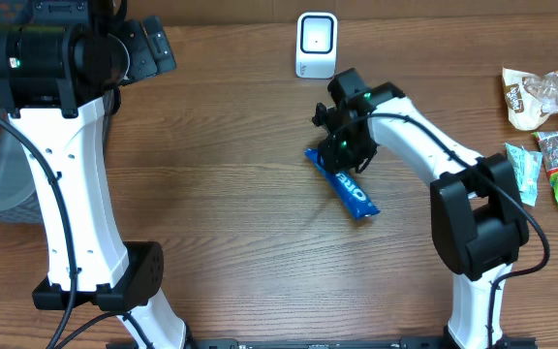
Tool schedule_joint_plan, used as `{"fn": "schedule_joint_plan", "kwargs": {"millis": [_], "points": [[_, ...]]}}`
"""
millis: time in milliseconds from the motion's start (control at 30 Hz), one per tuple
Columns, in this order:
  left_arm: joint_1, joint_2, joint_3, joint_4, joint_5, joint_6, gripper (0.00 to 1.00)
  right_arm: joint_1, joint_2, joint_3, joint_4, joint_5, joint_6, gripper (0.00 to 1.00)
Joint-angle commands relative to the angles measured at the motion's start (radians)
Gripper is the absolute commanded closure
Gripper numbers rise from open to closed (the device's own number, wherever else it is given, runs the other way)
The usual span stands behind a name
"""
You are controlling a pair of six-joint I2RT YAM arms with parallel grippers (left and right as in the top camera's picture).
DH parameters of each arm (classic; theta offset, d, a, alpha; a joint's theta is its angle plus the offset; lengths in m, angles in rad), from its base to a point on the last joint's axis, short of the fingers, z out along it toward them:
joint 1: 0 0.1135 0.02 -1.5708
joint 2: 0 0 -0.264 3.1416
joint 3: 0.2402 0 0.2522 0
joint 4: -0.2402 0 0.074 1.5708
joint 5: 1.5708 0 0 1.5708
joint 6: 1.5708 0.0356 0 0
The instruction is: Scan the item barcode
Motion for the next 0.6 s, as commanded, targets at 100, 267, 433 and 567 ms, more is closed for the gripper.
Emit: {"fn": "schedule_joint_plan", "kwargs": {"millis": [100, 267, 433, 567], "points": [[0.002, -0.004, 0.0, -0.001, -0.013, 0.008, 0.0, -0.132, -0.02, 0.115, -0.096, -0.639, -0.085, 0.88], [0.002, -0.004, 0.0, -0.001, -0.013, 0.008, 0.0, -0.245, -0.02, 0.116, -0.154, -0.964, -0.086, 0.87], [0.002, -0.004, 0.0, -0.001, -0.013, 0.008, 0.0, -0.304, -0.02, 0.116, -0.175, -1.089, -0.042, 0.78], [0.002, -0.004, 0.0, -0.001, -0.013, 0.008, 0.0, -0.309, -0.019, 0.11, -0.168, -1.063, -0.013, 0.78]]}}
